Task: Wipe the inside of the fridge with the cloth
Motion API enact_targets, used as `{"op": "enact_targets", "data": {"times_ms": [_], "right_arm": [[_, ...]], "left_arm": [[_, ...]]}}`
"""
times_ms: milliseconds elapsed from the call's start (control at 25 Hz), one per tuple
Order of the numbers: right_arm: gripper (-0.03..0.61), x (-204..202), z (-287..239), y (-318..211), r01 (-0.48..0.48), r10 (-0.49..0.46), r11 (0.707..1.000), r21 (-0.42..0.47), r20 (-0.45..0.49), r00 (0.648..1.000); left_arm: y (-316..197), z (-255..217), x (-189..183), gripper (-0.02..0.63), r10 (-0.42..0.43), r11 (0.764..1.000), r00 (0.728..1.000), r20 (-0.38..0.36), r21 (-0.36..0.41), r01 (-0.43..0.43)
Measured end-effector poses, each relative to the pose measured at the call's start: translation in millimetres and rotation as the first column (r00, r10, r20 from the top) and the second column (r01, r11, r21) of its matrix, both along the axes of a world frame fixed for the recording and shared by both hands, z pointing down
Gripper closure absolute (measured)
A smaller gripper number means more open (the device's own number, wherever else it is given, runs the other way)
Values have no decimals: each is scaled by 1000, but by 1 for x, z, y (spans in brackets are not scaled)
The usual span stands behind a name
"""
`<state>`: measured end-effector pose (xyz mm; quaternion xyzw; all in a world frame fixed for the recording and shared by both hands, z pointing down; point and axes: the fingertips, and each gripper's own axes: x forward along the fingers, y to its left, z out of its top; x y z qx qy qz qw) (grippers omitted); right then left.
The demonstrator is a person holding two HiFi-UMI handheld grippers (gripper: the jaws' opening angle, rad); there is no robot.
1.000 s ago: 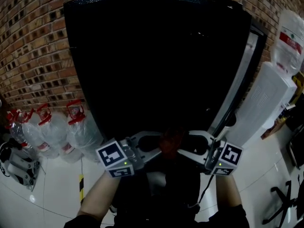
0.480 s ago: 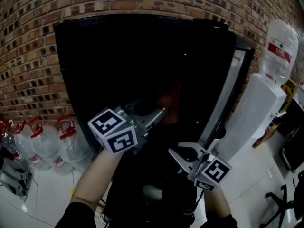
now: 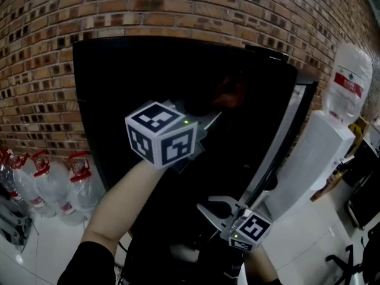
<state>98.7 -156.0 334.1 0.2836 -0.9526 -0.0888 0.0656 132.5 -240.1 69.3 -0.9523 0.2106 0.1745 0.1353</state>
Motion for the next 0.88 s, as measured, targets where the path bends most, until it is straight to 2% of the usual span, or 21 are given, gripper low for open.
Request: {"op": "enact_targets", "data": {"times_ms": [120,280,480,640,880], "right_arm": [[575,0,7,-2,8,-8,1000,-15,-7,1000],[575,1,16,-3,16,-17,999,-32,-16,1000],[575,1,16,-8,20,-20,998,-52,5,1000],[575,1,18,-10,33,-33,998,-44,15,999],[575,9,18,-14,2,-2,999,-46,7,1000]], "left_arm": [[-16,-7,-19,551,-31,999,998,-54,-21,30],[-33,-12,-37,551,-74,997,995,-73,-39,71],[-65,-11,-52,551,-235,972,970,-67,-23,234],[-91,-10,-53,551,-257,966,964,-74,-47,254],[-126,-9,-45,551,-268,962,958,-106,-81,260]]}}
